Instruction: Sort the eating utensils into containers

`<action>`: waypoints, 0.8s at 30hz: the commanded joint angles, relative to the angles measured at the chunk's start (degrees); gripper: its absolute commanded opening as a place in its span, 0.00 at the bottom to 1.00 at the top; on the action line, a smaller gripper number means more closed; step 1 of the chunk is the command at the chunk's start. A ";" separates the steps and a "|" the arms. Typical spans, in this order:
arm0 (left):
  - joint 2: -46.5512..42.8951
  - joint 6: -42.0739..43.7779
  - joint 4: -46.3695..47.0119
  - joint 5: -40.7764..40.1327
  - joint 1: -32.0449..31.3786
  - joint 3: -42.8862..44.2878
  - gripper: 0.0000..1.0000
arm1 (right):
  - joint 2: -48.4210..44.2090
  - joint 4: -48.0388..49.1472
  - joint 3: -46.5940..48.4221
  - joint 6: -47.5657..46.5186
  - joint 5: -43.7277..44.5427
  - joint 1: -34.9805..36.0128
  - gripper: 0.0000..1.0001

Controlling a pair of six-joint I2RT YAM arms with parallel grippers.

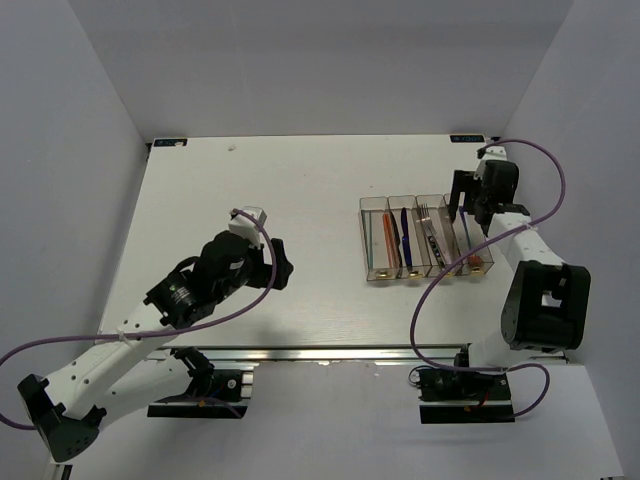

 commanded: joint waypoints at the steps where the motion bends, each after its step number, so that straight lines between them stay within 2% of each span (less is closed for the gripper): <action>1: -0.09 -0.44 -0.34 -4.58 -0.29 0.55 0.98 | -4.29 -0.56 1.59 3.43 0.56 -0.03 0.89; 4: 3.06 -4.22 -4.19 -18.18 -0.20 5.02 0.98 | -9.37 -6.19 4.22 9.57 -1.72 1.28 0.89; 5: 6.38 -7.27 -5.87 -27.27 -0.20 6.78 0.98 | -11.13 -9.33 4.50 10.38 -3.38 1.64 0.89; 8: 11.24 -10.81 -11.24 -37.45 1.98 14.42 0.98 | -19.12 -13.48 4.76 13.81 -6.91 2.95 0.89; 9: 12.56 -10.39 -10.37 -38.43 5.30 15.83 0.98 | -23.24 -16.80 5.02 14.16 -7.78 3.31 0.89; 11: 12.22 -6.97 -7.13 -33.98 10.66 18.13 0.98 | -27.12 -20.51 6.08 14.08 -9.02 4.01 0.89; 12: 11.87 -6.26 -5.03 -30.82 15.39 18.74 0.98 | -30.80 -24.27 6.60 13.90 -9.02 5.40 0.89; 13: 11.87 -5.55 -4.57 -30.88 16.66 19.44 0.98 | -32.66 -26.13 7.30 13.55 -9.20 5.51 0.89; 17: 10.82 -0.98 -4.48 -36.14 17.55 21.65 0.98 | -44.16 -31.85 8.89 10.21 -7.98 5.51 0.89; 21: 1.71 -0.45 -5.17 -41.33 17.55 19.72 0.98 | -51.74 -37.74 9.42 9.94 -7.88 5.51 0.89; 24: -3.85 -1.15 -7.02 -40.82 17.55 18.75 0.98 | -55.70 -41.00 9.07 9.51 -11.83 5.51 0.89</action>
